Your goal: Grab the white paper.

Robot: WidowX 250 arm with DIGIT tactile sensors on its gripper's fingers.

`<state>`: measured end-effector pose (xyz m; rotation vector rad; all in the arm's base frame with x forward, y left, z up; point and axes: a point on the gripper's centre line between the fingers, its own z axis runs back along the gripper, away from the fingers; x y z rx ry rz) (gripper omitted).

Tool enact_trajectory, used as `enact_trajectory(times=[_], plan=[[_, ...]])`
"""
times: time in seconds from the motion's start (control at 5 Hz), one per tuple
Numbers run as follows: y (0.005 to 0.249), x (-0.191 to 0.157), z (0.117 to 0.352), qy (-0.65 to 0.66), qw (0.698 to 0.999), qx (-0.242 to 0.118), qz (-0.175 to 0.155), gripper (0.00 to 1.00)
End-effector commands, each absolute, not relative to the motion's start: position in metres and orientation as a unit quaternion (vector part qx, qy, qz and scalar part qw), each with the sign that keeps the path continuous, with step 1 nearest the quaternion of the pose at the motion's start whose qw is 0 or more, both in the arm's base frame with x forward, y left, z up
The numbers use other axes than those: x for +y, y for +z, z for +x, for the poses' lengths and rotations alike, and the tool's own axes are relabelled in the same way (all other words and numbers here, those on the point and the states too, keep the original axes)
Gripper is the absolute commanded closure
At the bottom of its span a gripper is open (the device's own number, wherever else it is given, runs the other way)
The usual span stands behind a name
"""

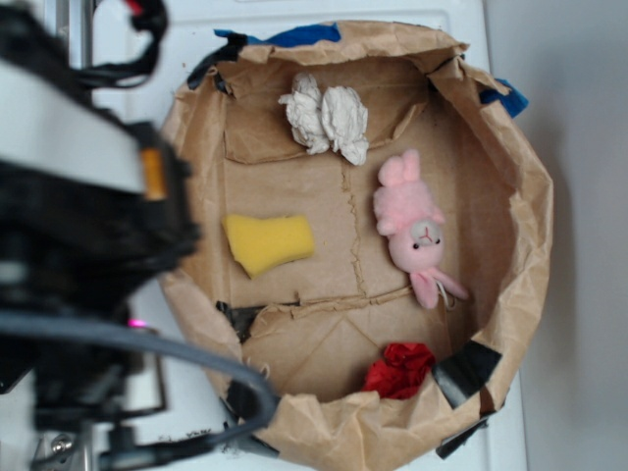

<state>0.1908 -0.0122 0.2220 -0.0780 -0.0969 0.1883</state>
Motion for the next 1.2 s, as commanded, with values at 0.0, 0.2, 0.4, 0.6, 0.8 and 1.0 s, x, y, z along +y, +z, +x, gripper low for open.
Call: enact_trajectory(times=[0.0, 0.2, 0.4, 0.6, 0.8, 1.0], plan=[[0.193, 0.01, 0.221, 0.346, 0.936, -0.051, -0.029, 0.0], [0.193, 0.01, 0.221, 0.346, 0.936, -0.051, -0.029, 0.0], [0.193, 0.01, 0.221, 0.346, 0.936, -0.051, -0.029, 0.0], [0.17, 0.021, 0.233, 0.457, 0.883, -0.11, -0.007, 0.0], [0.15, 0.029, 0.242, 0.551, 0.824, -0.133, 0.014, 0.0], [0.134, 0.041, 0.249, 0.574, 0.805, -0.147, 0.019, 0.0]])
